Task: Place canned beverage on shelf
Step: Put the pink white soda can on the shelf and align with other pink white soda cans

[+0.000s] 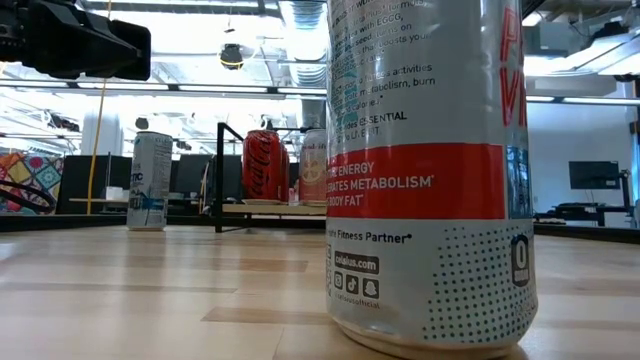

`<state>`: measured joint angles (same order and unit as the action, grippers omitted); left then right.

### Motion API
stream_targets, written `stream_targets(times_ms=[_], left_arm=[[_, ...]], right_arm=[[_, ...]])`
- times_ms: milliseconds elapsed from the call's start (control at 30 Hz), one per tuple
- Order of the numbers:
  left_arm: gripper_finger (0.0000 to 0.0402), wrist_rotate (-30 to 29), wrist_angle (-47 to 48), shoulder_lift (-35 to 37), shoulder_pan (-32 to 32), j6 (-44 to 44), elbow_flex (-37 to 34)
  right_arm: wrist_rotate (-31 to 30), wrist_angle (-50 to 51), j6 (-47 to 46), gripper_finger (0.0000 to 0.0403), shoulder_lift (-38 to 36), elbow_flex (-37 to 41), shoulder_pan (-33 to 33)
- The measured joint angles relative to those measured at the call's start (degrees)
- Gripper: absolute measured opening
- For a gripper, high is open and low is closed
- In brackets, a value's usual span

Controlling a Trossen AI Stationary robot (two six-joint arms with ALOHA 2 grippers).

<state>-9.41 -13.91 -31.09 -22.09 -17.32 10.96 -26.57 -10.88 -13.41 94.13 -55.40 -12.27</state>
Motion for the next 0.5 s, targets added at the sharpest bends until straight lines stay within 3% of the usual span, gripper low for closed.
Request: stream_targets(times_ms=[333, 500], left_arm=[[0.0000, 0.0, 0.0, 0.0, 0.0, 0.0, 0.0], [0.0000, 0.0, 0.2, 0.0, 0.0, 0.0, 0.0]], right_arm=[[2.6, -2.4, 1.5, 0.0016, 0.0, 0.0, -1.4], [1.4, 1.5, 1.0, 0.0016, -2.3, 0.0, 0.7]])
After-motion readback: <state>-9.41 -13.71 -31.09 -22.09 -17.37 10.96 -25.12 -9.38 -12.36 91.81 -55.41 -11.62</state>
